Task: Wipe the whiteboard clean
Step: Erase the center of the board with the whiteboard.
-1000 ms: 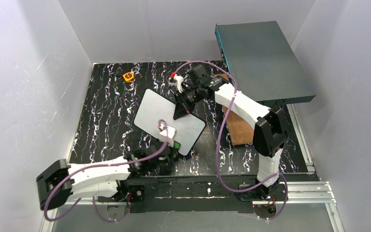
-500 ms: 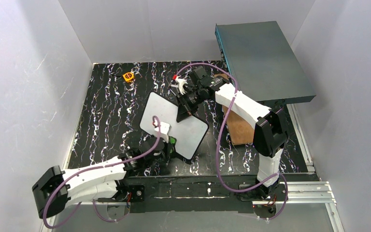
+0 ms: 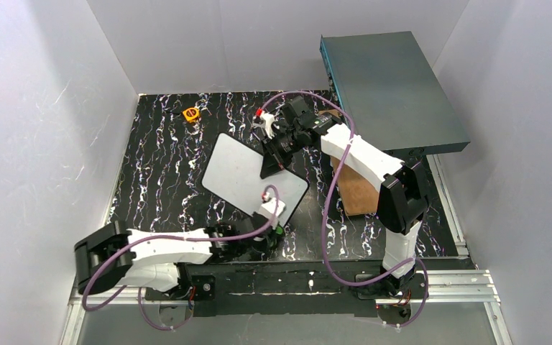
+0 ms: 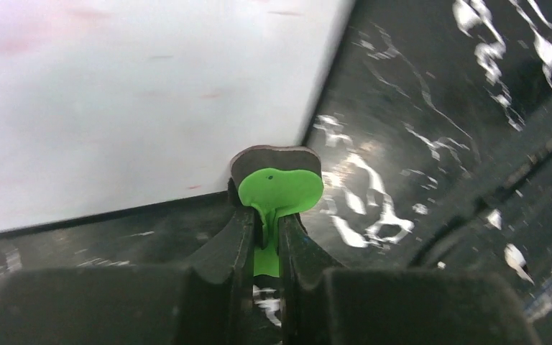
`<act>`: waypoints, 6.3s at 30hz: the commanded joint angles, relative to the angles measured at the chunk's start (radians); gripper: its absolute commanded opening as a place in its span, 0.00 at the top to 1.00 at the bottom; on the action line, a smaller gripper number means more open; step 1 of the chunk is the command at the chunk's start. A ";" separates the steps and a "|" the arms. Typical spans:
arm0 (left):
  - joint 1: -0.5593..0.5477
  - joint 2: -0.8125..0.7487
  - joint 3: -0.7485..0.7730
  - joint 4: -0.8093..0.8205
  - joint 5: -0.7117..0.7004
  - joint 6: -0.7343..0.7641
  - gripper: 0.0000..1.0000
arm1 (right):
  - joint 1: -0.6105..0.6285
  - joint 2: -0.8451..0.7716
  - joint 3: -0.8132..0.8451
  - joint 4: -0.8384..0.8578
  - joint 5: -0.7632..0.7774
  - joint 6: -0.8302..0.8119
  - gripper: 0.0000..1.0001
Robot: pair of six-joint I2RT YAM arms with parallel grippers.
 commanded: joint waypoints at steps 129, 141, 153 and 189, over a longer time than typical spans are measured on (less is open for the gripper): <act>0.342 -0.142 0.278 -0.262 0.398 -0.124 1.00 | 0.003 -0.148 -0.010 -0.054 -0.127 0.045 0.99; 0.337 -0.065 0.492 -0.346 0.370 0.060 1.00 | -0.046 -0.185 -0.036 -0.039 -0.121 0.050 0.99; 0.310 0.096 0.541 -0.360 0.654 0.166 1.00 | -0.068 -0.188 -0.038 -0.043 -0.114 0.042 0.99; 0.657 -0.089 0.493 -0.333 0.606 0.108 1.00 | -0.085 -0.217 -0.051 -0.043 -0.094 0.031 0.99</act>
